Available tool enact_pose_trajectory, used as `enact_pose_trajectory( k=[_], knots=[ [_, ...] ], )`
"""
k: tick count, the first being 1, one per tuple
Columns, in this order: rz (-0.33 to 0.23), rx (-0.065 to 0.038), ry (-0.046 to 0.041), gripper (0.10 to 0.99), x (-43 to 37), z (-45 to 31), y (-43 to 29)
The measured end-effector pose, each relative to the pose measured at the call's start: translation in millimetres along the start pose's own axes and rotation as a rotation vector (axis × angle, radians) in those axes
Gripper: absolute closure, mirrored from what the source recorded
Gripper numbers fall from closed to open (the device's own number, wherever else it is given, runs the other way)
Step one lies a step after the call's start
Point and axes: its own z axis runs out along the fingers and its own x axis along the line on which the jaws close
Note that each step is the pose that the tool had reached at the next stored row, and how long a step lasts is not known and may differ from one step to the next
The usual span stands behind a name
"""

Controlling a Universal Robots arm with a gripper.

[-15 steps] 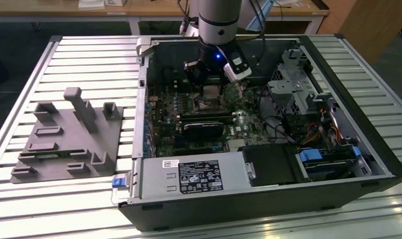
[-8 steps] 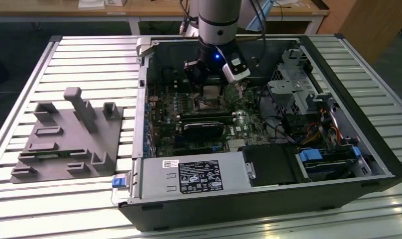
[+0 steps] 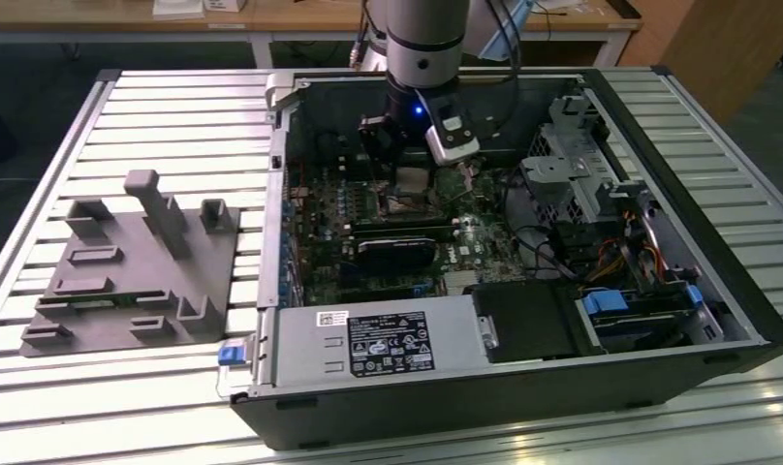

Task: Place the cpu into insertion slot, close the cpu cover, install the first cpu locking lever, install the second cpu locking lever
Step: 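Place the cpu into insertion slot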

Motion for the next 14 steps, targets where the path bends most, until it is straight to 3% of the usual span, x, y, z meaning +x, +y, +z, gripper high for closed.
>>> enact_pose_trajectory(
  k=[14],
  knots=[
    [0.237, 0.006, -0.0184, 0.545, 0.0, 1.8, -0.1]
  ],
)
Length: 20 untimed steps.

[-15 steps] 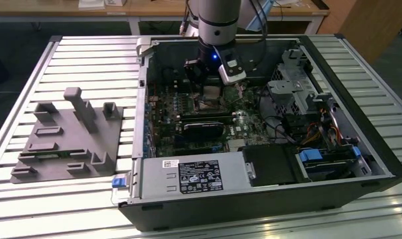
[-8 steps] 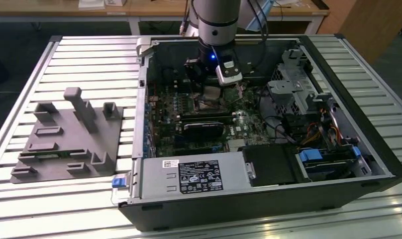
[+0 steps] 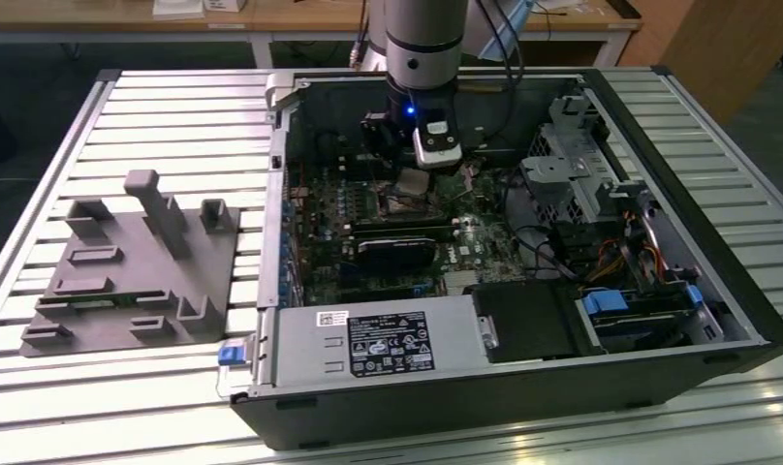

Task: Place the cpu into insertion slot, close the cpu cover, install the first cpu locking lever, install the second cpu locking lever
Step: 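Place the cpu into insertion slot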

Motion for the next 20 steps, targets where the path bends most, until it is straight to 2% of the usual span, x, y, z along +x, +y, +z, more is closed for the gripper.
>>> enact_pose_trajectory(
  k=[20],
  knots=[
    [0.322, 0.008, -0.0251, 0.545, 0.1, 3.5, -0.3]
  ],
)
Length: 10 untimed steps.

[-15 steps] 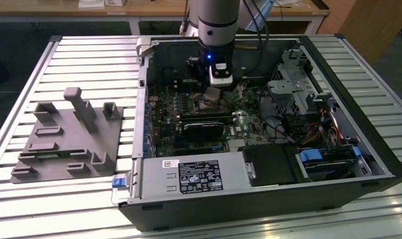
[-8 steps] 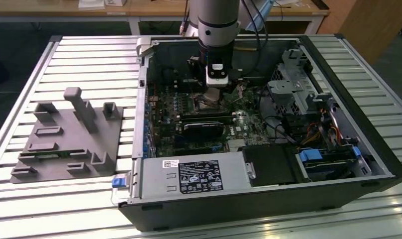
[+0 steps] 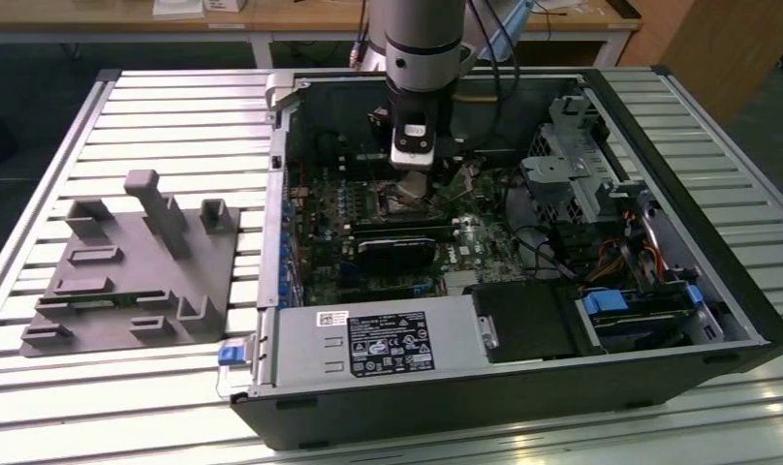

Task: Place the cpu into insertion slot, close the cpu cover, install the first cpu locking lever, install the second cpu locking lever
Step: 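Place the cpu into insertion slot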

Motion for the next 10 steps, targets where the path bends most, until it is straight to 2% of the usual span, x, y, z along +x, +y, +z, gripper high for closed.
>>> enact_pose_trajectory(
  k=[10],
  knots=[
    [0.160, 0.004, -0.0125, 0.545, 0.0, 1.8, -0.1]
  ],
)
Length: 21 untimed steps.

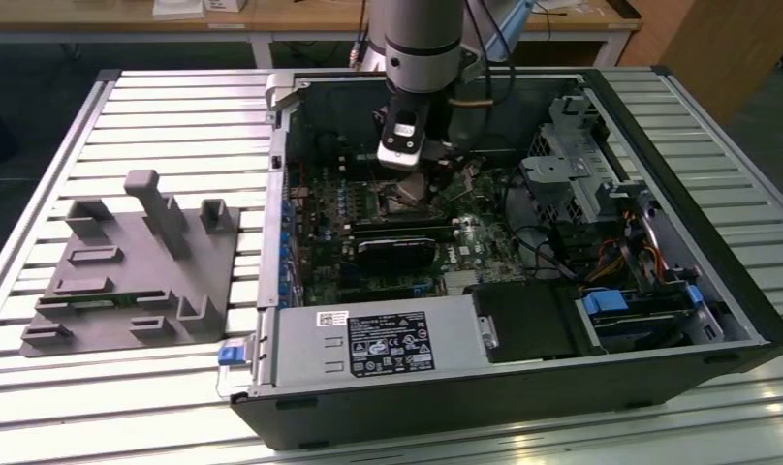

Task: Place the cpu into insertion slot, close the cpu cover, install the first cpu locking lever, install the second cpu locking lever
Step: 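Place the cpu into insertion slot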

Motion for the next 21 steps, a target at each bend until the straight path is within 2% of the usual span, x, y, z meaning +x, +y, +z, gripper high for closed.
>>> enact_pose_trajectory(
  k=[21],
  knots=[
    [0.343, 0.009, -0.0267, 0.545, 0.1, 3.7, -0.3]
  ],
)
